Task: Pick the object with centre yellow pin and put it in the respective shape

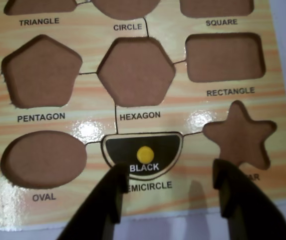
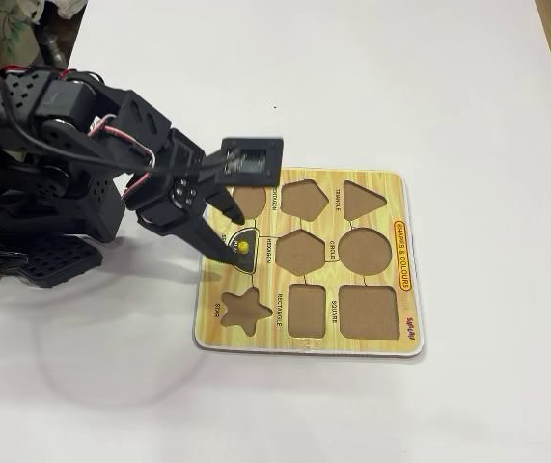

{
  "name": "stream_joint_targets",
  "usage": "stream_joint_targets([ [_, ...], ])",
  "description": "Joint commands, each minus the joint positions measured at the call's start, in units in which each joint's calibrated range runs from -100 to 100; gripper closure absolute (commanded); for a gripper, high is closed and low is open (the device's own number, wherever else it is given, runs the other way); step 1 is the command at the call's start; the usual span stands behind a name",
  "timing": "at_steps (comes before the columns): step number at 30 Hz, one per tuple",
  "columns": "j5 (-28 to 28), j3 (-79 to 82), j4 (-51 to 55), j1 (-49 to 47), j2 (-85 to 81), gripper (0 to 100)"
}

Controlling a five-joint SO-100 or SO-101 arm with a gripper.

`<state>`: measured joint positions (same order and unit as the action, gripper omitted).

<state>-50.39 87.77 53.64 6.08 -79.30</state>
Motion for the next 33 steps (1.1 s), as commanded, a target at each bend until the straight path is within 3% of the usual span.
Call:
stream_joint_targets([
  [1, -1.75, 1.53, -0.83, -0.03, -0.37, 80],
  [15, -1.91, 10.88, -0.92, 0.17, -0.37, 80],
  [33, -1.81, 11.06, -0.31, 0.17, -0.54, 80],
])
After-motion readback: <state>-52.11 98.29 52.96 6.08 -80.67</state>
